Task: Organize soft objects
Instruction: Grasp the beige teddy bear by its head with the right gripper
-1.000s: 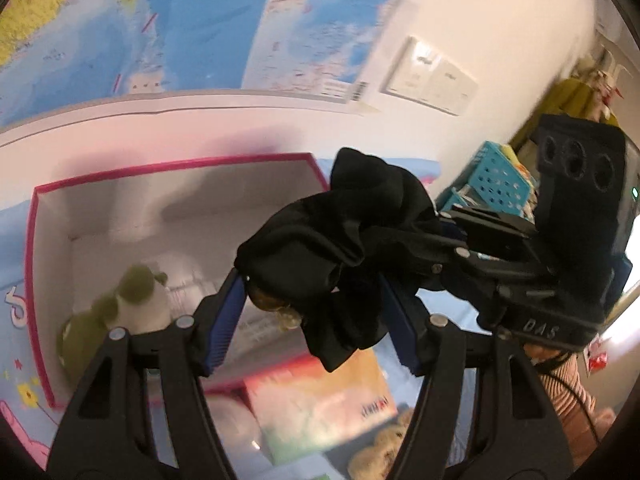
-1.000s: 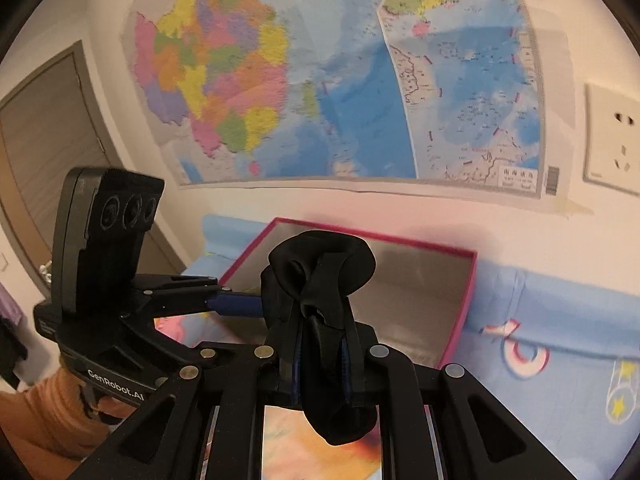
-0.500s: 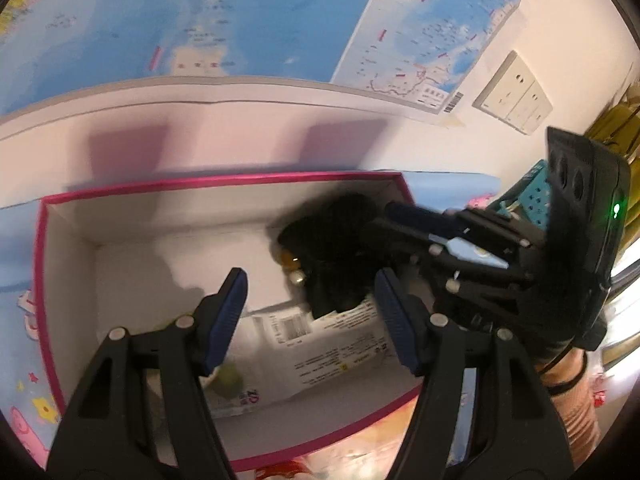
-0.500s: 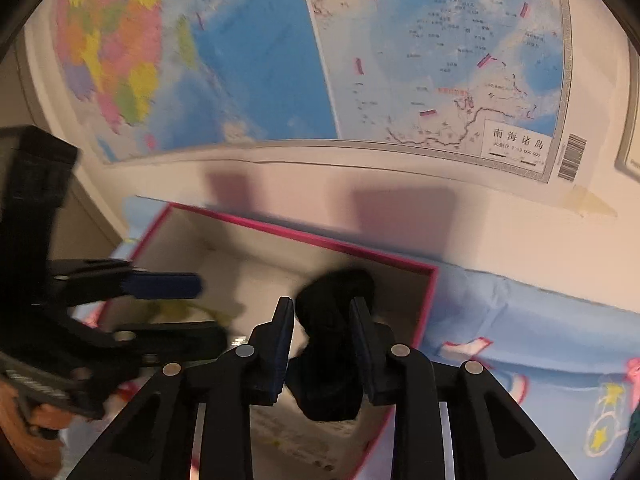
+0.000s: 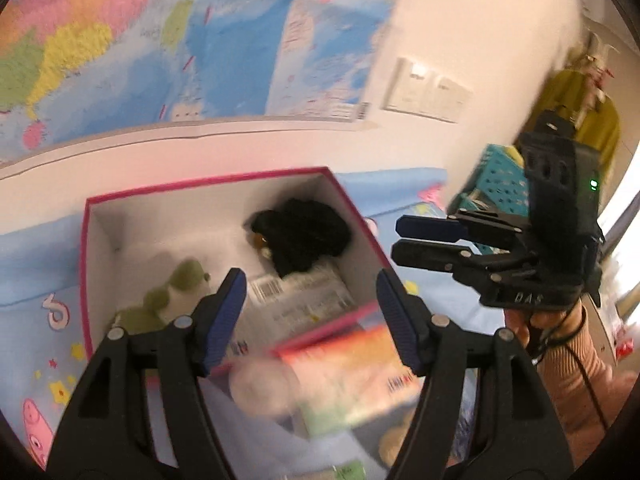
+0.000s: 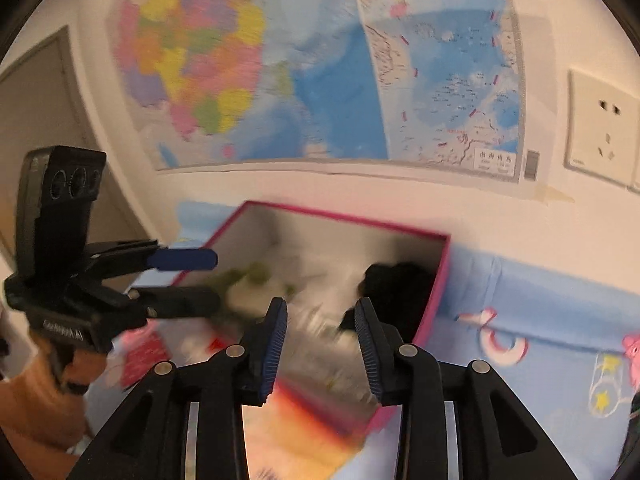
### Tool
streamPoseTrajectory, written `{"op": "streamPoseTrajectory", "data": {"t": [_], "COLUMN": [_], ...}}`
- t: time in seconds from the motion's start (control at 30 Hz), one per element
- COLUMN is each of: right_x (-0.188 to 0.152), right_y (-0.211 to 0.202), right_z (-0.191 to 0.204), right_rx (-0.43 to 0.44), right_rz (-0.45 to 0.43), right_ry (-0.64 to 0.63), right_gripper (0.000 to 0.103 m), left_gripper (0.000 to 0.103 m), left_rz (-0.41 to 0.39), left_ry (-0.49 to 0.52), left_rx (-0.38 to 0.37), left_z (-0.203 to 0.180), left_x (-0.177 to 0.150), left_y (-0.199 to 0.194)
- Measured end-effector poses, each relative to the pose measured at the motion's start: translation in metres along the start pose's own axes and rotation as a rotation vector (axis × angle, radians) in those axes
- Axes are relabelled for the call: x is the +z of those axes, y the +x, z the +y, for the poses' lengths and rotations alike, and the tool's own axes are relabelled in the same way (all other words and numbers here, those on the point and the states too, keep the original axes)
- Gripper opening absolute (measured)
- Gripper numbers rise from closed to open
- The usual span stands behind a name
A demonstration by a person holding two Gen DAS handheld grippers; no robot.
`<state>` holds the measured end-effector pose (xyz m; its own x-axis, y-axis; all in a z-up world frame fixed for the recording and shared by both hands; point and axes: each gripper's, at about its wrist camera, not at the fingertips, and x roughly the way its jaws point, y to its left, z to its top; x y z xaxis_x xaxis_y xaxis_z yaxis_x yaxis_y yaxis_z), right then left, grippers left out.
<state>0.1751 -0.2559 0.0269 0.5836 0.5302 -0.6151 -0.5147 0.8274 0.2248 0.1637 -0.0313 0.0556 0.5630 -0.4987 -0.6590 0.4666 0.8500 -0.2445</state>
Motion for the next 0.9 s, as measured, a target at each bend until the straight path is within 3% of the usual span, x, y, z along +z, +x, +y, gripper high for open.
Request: {"op": "streamPoseTrajectory", "data": {"t": [0.2,0.57,0.8,0.9], "right_x": [-0.053,-0.153,-0.184,-0.188], "right_y": [-0.04,-0.036,-0.026,-0.023], "right_z": [0.013,-0.002,-0.015,-0.016], "right_rx": [0.076,0.076,0.063,0.074], "right_rz": [0.013,0.151,0.189,0.181], "right_ry": [0.042,0.233,0.325,0.344], "right_gripper": [0.042,0.045,0.045,0.054], "left_gripper": [0.07,0.07,0.07,0.07], "left_rz": [0.0,0.121,0.201,0.231], "left_ry": [0.038,0.005,-0.016,-0.018], "left_rx": [-0.061,-0.156,-0.173,-0.176], "left_z": [-0.02,-0.047,-0.059,-0.063], "left_x": [-0.044,-0.119,-0.145,-0.153], "left_y": [-0.028,-0.015,0.008,0.016]}}
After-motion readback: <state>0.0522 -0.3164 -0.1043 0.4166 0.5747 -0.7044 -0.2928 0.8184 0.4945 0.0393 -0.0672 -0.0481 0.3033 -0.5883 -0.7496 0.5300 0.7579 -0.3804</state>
